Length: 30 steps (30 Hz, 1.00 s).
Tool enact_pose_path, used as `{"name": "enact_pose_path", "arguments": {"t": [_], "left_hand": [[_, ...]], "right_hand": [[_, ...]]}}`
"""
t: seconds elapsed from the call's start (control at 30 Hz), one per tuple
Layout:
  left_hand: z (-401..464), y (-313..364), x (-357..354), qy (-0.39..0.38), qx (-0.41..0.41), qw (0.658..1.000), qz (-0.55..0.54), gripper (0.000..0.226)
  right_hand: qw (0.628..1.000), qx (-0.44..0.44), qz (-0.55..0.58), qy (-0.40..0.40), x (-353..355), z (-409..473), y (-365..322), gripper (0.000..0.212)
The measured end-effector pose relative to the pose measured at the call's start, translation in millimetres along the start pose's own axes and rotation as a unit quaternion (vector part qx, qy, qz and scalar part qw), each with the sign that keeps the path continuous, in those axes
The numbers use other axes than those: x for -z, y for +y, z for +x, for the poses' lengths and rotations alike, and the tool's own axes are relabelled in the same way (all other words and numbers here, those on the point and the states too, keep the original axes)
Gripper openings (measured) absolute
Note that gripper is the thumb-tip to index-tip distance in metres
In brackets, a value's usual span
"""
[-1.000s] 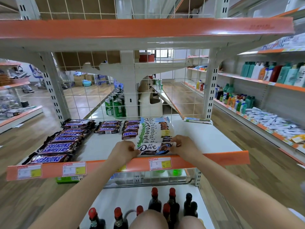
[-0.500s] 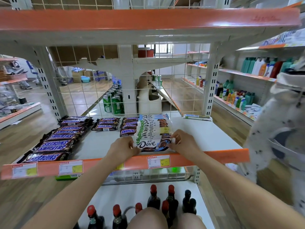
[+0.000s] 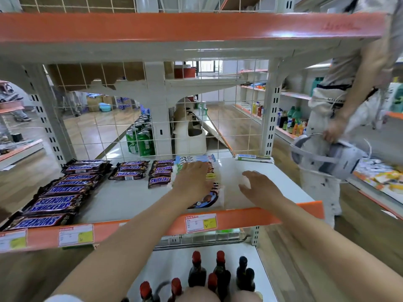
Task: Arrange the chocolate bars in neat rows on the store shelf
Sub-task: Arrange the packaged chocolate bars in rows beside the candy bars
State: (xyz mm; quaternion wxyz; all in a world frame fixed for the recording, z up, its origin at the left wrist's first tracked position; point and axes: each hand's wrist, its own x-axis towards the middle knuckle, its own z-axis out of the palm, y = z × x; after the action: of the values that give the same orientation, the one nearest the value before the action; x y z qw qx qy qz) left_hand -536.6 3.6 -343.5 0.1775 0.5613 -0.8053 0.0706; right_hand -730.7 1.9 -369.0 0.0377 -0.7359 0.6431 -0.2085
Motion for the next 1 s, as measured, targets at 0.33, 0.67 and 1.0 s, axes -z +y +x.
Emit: {"name": "enact_pose_path", "arguments": {"t": [0.33, 0.67, 1.0], "left_hand": [[47, 44, -25, -0.069, -0.028, 0.997, 0.009, 0.040], [91, 44, -32, -0.072, -0.028, 0.997, -0.007, 0.038], [128, 32, -49, -0.090, -0.048, 0.995, 0.018, 0.041]], "right_hand": [[0.998, -0.049, -0.046, 0.018, 2, 20, 49, 0.041], [0.996, -0.070, -0.060, 0.006, 3, 66, 82, 0.038], [0.994, -0.074, -0.076, -0.024, -11, 131, 108, 0.031]]}}
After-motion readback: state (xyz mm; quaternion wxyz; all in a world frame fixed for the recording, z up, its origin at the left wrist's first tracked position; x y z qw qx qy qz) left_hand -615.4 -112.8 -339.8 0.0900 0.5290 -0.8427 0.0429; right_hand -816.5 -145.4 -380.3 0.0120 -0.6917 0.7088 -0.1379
